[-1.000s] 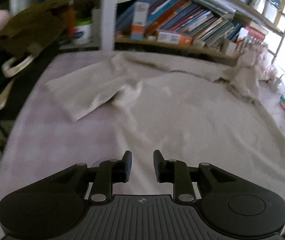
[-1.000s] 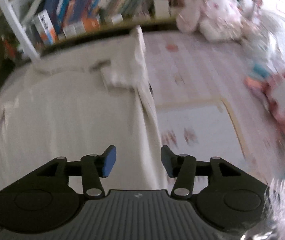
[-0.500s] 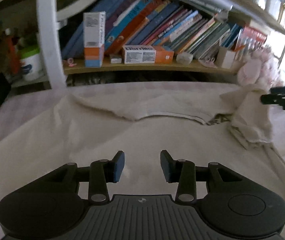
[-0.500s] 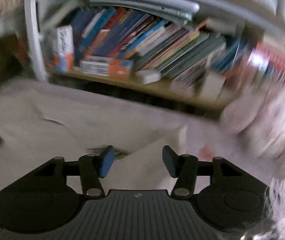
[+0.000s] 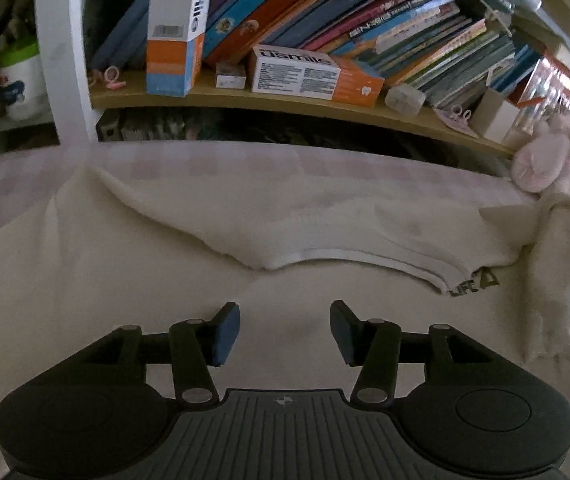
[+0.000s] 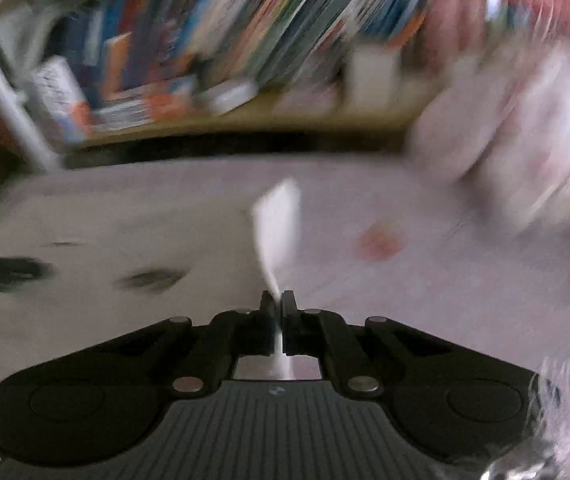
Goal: Fold clothes
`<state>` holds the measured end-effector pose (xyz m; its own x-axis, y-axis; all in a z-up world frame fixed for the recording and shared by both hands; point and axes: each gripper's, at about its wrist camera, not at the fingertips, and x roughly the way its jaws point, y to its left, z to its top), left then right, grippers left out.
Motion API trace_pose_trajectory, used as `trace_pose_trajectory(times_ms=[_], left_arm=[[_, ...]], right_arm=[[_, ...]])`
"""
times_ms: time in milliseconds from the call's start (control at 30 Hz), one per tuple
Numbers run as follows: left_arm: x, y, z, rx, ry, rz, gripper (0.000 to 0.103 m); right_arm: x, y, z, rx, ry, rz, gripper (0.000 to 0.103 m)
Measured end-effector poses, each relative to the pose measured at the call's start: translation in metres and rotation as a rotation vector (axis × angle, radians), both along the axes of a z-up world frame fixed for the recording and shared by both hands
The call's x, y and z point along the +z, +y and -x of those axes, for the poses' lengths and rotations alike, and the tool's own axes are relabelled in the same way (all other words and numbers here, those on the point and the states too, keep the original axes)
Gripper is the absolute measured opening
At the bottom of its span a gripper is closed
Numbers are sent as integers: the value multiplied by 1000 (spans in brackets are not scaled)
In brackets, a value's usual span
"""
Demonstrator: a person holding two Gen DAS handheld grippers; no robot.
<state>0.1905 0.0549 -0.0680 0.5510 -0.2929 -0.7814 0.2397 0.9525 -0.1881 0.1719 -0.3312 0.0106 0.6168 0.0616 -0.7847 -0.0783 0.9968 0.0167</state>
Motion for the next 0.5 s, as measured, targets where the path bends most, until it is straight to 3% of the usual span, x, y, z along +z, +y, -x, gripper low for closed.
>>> trace_pose_trajectory(times_ms=[67, 167, 267, 300, 333, 367, 500], left_arm=[[0, -4, -4, -19, -3, -31, 50], [1, -11, -9, -50, -9, -88, 50], [1, -14, -14, -66, -18, -126, 50], [2, -13, -15, -68, -24, -137, 50], [3, -13, -17, -76, -31, -153, 50], [3, -12, -18, -83, -38, -168, 50], [-1, -17, -17, -166, -93, -307, 51]], right_arm=[[2, -9, -20, -23, -22, 171, 3], [-17, -22, -56, -17, 39, 353, 3], [-32, -22, -63, -10, 60, 488, 19], [-34, -20, -62, -8, 51, 521, 31], [-27, -15, -56, -6, 9, 515, 41], [-20, -8, -49, 18, -30, 480, 44], [-1, 51, -18, 270, -137, 386, 45]])
